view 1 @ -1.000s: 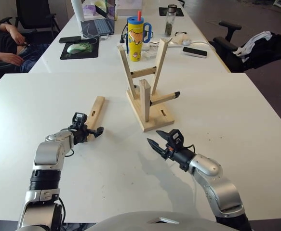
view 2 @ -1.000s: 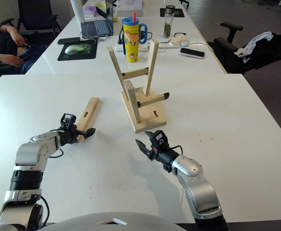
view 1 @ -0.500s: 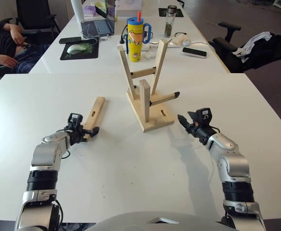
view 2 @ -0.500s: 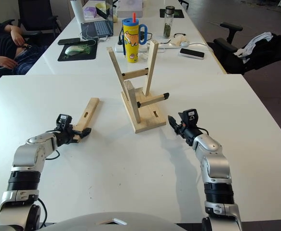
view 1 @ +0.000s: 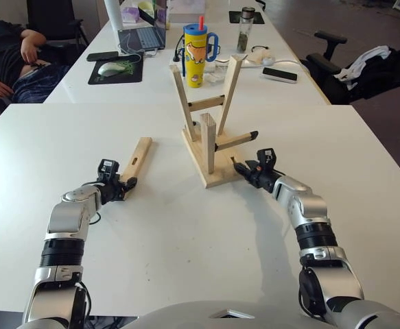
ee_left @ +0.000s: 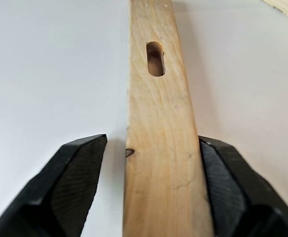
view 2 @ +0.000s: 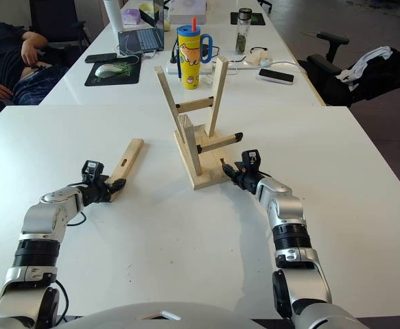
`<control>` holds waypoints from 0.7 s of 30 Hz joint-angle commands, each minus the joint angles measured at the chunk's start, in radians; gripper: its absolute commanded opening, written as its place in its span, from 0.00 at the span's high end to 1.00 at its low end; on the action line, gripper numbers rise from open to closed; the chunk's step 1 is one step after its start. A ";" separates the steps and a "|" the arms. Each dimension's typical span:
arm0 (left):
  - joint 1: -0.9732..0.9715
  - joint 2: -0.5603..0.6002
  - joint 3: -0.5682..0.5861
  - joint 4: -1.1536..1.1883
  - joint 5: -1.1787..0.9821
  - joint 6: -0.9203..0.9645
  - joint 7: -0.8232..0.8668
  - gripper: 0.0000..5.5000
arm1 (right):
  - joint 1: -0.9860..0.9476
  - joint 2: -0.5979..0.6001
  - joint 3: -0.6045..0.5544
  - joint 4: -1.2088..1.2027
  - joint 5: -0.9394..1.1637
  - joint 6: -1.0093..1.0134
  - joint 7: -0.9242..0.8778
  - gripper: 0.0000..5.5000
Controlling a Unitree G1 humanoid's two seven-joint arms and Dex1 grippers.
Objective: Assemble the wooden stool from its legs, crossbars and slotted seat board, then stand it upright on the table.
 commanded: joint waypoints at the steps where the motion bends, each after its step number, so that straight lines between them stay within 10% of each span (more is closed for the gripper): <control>1: 0.011 -0.017 0.008 0.058 -0.009 0.026 0.004 0.56 | 0.048 -0.010 0.057 -0.055 0.015 0.127 0.049 0.54; 21: -0.123 -0.071 0.210 0.084 -0.091 -0.328 0.081 0.63 | 0.339 0.049 0.070 -0.429 0.061 0.092 -0.038 0.54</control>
